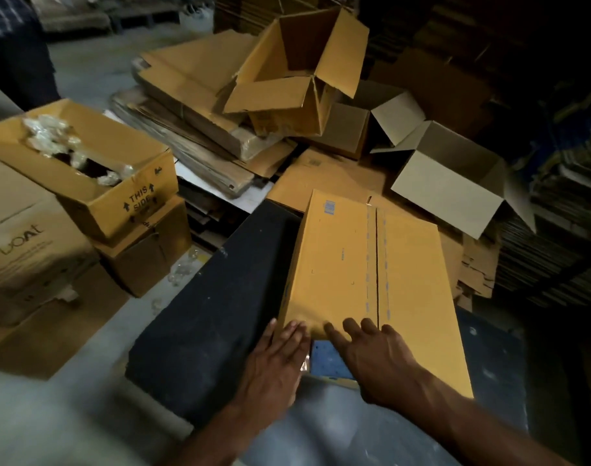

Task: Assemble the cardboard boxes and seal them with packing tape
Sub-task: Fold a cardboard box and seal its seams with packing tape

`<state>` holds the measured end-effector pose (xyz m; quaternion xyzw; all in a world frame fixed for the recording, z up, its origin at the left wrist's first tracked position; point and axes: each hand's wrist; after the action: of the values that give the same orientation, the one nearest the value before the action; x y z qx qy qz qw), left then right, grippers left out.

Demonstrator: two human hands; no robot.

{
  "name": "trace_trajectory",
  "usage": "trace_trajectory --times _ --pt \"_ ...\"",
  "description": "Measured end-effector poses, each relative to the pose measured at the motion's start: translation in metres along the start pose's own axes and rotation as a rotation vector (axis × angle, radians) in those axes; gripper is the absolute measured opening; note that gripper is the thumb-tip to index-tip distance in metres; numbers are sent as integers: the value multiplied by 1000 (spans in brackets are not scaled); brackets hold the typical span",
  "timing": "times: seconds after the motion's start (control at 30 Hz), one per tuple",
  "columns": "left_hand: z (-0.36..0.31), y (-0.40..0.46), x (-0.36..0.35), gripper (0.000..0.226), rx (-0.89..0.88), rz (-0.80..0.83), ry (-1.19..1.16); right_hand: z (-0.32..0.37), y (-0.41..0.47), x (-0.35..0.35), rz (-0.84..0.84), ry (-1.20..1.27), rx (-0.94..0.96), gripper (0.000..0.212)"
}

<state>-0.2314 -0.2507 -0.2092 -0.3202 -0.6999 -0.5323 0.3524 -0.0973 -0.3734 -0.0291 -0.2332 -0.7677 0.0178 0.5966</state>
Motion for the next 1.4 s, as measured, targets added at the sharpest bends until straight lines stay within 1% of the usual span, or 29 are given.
trace_trajectory --times 0.03,0.07,0.13,0.17,0.23,0.27,0.37,0.43,0.53,0.63,0.7,0.8,0.93,1.03,1.13,1.27,1.33,1.4 --pt "-1 -3 -7 57 -19 -78 22 -1 -1 -1 -12 23 19 110" --pt "0 -5 -13 48 -39 -172 31 -2 -3 -2 -24 42 44 108" --pt "6 -6 -20 37 -60 -343 8 -6 -7 -6 -34 54 103 96" --pt "7 -6 -20 34 -73 -395 12 -9 -10 -6 -30 41 122 93" --pt "9 -4 -18 30 -107 -423 1 -17 -12 -6 -5 0 131 89" --pt "10 -4 -17 29 -124 -421 -9 -19 -12 -5 4 -11 133 85" --pt "13 0 -15 29 -144 -411 20 -26 -3 3 -20 -6 172 62" --pt "7 -1 -14 35 -133 -411 44 -37 -7 5 -30 3 220 55" --pt "3 -4 -14 39 -117 -427 66 -59 -29 -4 18 -39 244 62" --pt "-3 -4 -12 38 -109 -423 83 -78 -55 -18 71 -61 206 74" --pt "-3 -4 -10 40 -124 -406 113 -86 -67 -27 69 -42 171 79" --pt "-1 -4 -9 46 -140 -367 131 -92 -73 -36 45 -43 153 82" --pt "-1 -4 -6 51 -150 -334 121 -99 -76 -40 60 -56 154 82" --pt "-1 -4 -4 50 -157 -317 113 -116 -90 -48 71 -65 131 79" --pt "8 -4 -5 42 -188 -288 125 -136 -110 -60 93 -67 83 80" --pt "15 -8 -9 43 -192 -253 111 -136 -117 -69 100 -104 73 89" --pt "13 -6 -6 44 -182 -237 97 -137 -115 -69 87 -90 79 87" --pt "7 -2 5 50 -160 -180 90 -140 -115 -69 89 -69 95 88"
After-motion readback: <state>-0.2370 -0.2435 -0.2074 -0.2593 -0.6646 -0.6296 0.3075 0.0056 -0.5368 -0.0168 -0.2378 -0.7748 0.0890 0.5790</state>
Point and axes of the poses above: each hand's wrist, its own y-axis towards the middle knuckle, its own x-axis out of the back of the hand, z = x × y, and after that the axes turned 15 degrees about -z, right-handed
